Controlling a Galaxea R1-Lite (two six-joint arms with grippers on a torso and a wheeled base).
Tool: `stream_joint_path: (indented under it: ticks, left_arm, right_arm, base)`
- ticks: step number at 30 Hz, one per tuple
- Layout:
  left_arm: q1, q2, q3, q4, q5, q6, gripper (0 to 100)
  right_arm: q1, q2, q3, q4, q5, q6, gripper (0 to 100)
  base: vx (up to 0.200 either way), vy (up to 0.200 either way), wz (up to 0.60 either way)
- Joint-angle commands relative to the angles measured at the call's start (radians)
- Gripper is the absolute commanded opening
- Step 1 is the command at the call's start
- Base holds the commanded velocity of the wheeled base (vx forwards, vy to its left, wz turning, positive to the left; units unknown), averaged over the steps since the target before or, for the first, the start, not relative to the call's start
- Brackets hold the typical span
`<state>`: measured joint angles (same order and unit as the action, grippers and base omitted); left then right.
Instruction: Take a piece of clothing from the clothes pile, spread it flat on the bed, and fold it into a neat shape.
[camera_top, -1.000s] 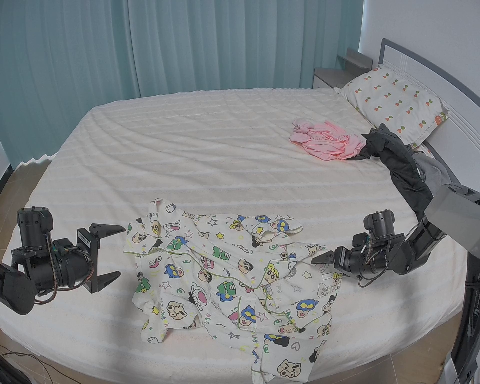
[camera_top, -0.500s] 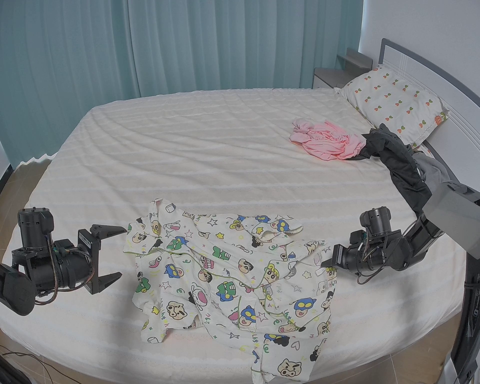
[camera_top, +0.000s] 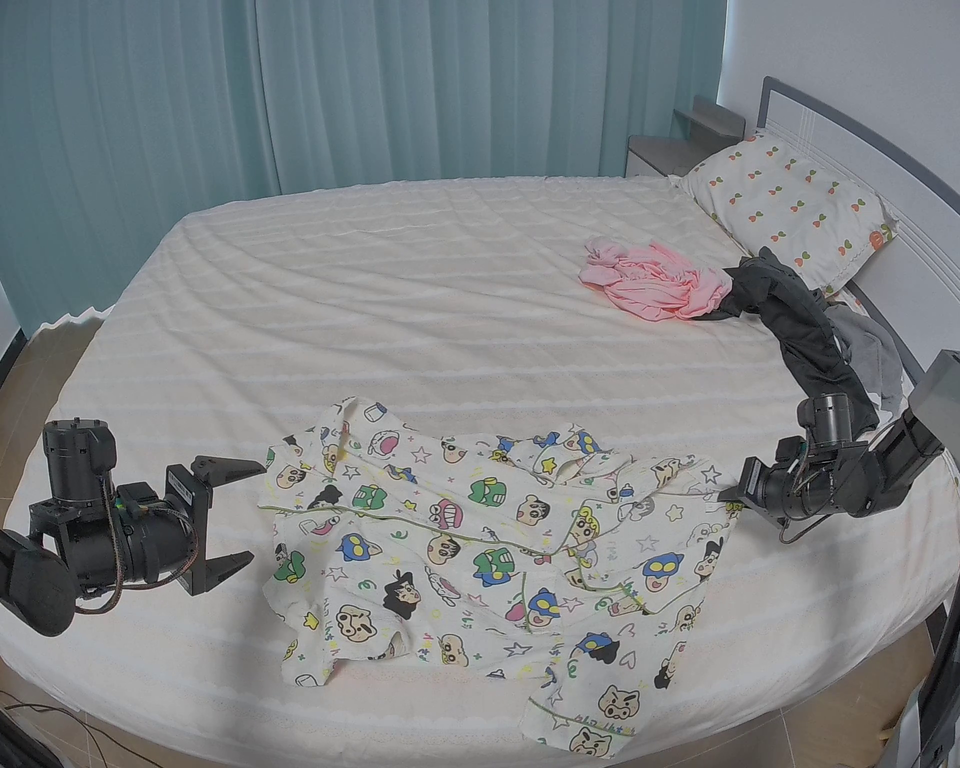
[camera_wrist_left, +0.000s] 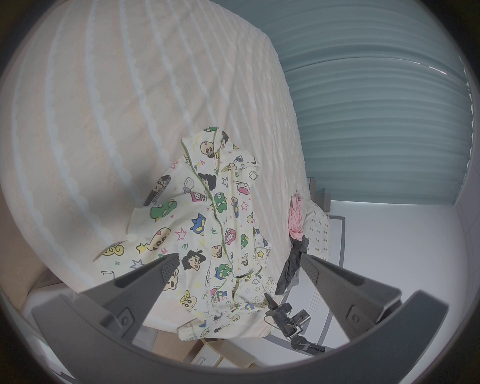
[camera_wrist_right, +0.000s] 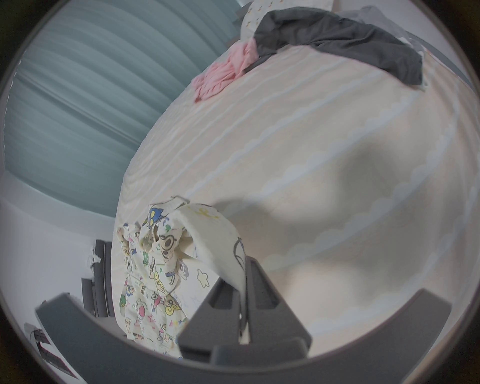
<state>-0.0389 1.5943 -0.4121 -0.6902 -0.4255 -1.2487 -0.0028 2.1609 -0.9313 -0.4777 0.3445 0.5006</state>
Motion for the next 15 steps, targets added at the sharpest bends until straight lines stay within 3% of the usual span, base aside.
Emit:
stream_joint_path:
  ticks: [1, 8, 15]
  left_arm:
    - [-0.021, 0.003, 0.007, 0.001, 0.001, 0.002, 100]
    - [-0.032, 0.043, 0.027, 0.001, 0.004, 0.069, 100]
    - [-0.084, 0.141, 0.042, 0.001, 0.097, 0.164, 100]
  right_arm:
    - [-0.056, -0.016, 0.003, -0.013, 0.002, 0.004, 0]
    - [-0.103, -0.003, 0.003, -0.116, 0.001, 0.012, 0]
    - [-0.14, 0.013, -0.008, -0.118, 0.004, 0.012, 0]
  base:
    - [0.0, 0.0, 0.0]
    - [0.0, 0.0, 0.0]
    - [0.0, 0.0, 0.0]
